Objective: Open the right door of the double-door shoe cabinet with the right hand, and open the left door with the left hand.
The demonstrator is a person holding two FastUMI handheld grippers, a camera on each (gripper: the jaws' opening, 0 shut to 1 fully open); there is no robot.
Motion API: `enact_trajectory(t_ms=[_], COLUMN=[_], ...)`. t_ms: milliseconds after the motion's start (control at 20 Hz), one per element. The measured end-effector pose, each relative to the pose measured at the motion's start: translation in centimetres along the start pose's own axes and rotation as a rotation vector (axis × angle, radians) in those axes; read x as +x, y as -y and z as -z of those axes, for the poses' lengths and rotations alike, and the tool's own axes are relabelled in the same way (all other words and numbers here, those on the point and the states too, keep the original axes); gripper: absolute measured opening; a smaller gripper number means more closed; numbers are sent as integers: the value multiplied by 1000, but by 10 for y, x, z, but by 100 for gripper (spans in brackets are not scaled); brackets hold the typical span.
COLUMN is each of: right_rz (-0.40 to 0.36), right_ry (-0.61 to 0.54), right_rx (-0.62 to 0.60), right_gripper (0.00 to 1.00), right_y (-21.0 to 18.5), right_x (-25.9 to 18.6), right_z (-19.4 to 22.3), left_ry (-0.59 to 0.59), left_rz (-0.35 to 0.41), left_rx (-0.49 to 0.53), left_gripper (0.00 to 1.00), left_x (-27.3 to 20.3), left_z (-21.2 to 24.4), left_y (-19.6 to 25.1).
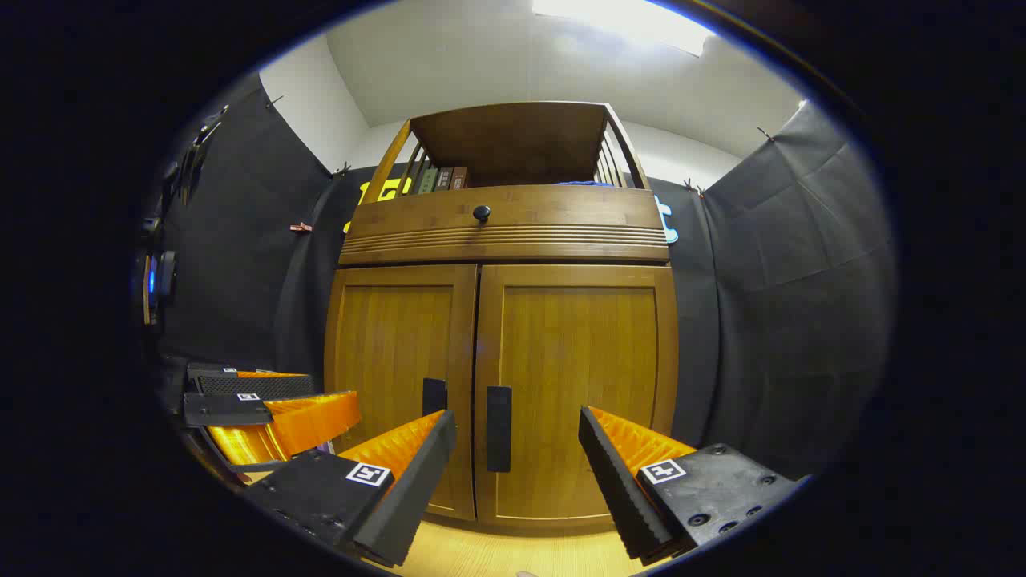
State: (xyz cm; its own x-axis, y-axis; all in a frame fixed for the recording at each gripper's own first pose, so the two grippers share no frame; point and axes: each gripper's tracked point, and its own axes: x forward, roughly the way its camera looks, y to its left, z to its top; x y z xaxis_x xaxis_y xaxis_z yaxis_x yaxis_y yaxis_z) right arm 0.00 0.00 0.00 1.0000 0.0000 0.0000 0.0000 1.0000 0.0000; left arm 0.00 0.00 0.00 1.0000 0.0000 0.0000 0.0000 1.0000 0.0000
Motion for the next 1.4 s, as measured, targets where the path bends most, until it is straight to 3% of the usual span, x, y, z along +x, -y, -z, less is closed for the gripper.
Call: enact_trajectory(t_ms=[1050, 1400], right_rz=[4, 13], right_ry=[-26, -28], right_rx=[-24, -32], right_gripper=[97, 97], right_y=[-15, -19], right_x=[9, 34], right_z=[9, 13], left_ry=[13, 13], left_rz=[-18, -13], left_rx=[-13, -13], left_gripper=[89, 89], left_x=[-2, -1], left_z=[2, 7], left_y=[-26, -31])
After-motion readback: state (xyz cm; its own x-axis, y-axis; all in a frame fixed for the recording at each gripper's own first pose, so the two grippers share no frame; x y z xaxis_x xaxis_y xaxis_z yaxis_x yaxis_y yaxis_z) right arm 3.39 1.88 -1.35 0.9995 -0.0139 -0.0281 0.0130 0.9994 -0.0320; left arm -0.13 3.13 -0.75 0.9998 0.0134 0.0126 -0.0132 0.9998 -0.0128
